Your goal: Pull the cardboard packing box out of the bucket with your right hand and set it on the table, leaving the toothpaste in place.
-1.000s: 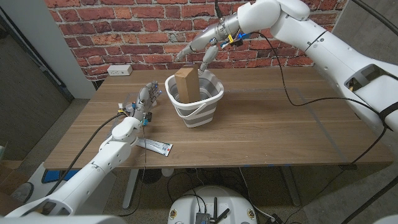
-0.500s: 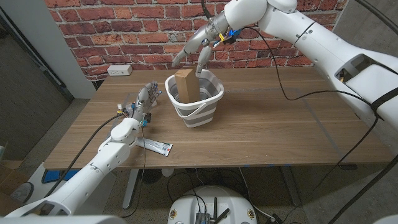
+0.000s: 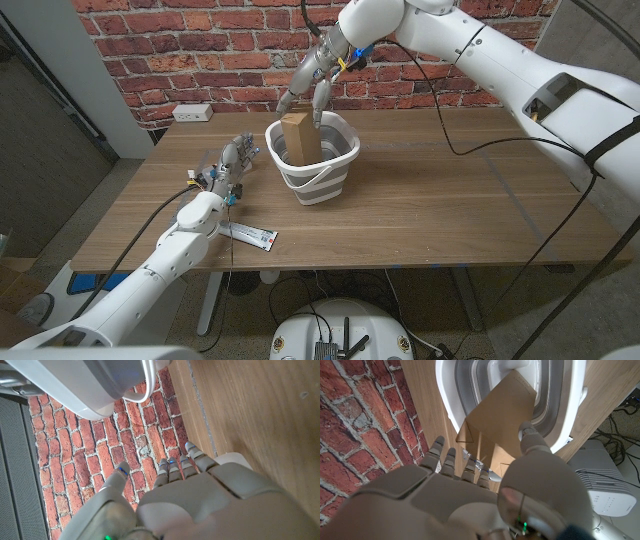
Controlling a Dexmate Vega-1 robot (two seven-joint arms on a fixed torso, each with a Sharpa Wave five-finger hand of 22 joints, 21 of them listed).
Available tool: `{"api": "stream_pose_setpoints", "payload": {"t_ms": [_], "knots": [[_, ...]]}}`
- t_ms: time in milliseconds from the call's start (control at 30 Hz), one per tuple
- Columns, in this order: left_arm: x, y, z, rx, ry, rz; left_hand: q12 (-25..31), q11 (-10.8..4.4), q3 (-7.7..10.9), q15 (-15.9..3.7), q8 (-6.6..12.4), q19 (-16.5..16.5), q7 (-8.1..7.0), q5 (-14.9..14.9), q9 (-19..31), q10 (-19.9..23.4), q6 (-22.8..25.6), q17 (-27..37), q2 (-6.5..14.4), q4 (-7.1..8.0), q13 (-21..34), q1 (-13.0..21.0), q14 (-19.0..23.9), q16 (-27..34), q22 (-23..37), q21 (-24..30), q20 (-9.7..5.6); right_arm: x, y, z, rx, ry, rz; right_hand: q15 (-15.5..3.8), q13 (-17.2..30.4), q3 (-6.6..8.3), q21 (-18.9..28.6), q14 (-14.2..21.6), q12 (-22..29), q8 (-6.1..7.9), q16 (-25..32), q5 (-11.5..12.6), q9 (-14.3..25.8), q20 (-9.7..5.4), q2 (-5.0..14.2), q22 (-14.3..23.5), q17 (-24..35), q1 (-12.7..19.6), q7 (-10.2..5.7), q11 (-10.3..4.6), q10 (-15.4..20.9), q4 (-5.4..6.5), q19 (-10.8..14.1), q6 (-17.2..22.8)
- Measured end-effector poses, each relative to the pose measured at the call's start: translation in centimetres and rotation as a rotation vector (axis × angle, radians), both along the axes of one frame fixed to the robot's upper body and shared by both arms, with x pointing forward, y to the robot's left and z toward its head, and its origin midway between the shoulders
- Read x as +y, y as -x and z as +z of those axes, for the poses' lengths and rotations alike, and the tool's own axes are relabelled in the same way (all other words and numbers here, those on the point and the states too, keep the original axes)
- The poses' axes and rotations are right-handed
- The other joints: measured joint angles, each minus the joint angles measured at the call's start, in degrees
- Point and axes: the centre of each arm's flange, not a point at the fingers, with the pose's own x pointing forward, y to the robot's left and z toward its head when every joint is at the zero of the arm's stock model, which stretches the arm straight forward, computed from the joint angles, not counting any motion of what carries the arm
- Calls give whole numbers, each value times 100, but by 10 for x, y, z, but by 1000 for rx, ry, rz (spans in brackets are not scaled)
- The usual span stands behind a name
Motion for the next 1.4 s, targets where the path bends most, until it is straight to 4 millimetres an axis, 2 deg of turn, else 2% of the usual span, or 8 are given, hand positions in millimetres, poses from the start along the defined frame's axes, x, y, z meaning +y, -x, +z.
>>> {"api": "stream_pose_setpoints", "payload": {"t_ms": [233,567,767,900,1033,1267,1400], "knots": [[0,1,-3,4,4,-3,0,-9,0,0,0,0,0,0,0,29,0,0,0,0,0,0,0,0,0,0,0,7,-4,-4,-18,63,-16,-53,27,45,0,53,22,83,41,0,0,-10,-97,0,26,159,-11,-32,93,-45,71,133],[0,1,-3,7,2,-7,0,9,16,0,0,0,31,0,-1,47,31,14,0,16,0,0,0,0,0,0,0,9,-10,-4,-29,103,-28,-196,80,67,40,257,88,202,151,-73,29,-12,-180,11,52,377,-90,-83,350,-23,214,391],[-2,-1,-2,9,0,-14,0,-15,16,23,0,0,31,0,-1,71,31,14,0,16,0,0,23,0,0,0,0,10,-12,-4,-43,123,-18,-374,132,86,85,479,193,308,295,-156,34,-25,-196,30,105,452,-91,-145,621,-4,474,582],[-4,-2,-2,13,0,-19,0,-22,17,31,0,0,1,0,-1,78,61,14,0,17,0,0,32,0,0,0,0,11,-12,-3,-48,128,-14,-516,192,86,150,681,242,446,439,-234,55,-96,-189,30,174,522,-91,-168,806,-4,811,837],[-4,-3,-2,15,-1,-21,0,-22,31,31,0,0,1,0,-1,78,61,14,0,32,0,0,31,0,0,0,0,11,-14,-2,-47,127,-18,-626,259,71,217,852,283,556,557,-287,55,-248,-225,15,250,558,-85,-156,973,12,1189,1043],[-7,-6,-4,22,2,-25,0,-22,31,31,0,0,23,0,-2,78,83,13,0,32,0,0,31,0,0,0,0,13,-13,-3,-57,134,10,-820,337,70,217,1070,399,746,711,-362,82,-453,-255,14,342,649,-61,-172,1322,12,1454,1415],[-7,-6,-4,24,3,-25,0,-26,31,8,0,0,32,0,-2,119,92,13,0,32,0,0,54,0,0,0,0,14,-13,-2,-62,131,22,-945,388,48,167,1232,488,933,833,-406,81,-555,-255,14,394,726,-74,-246,1623,34,1555,1816]]}}
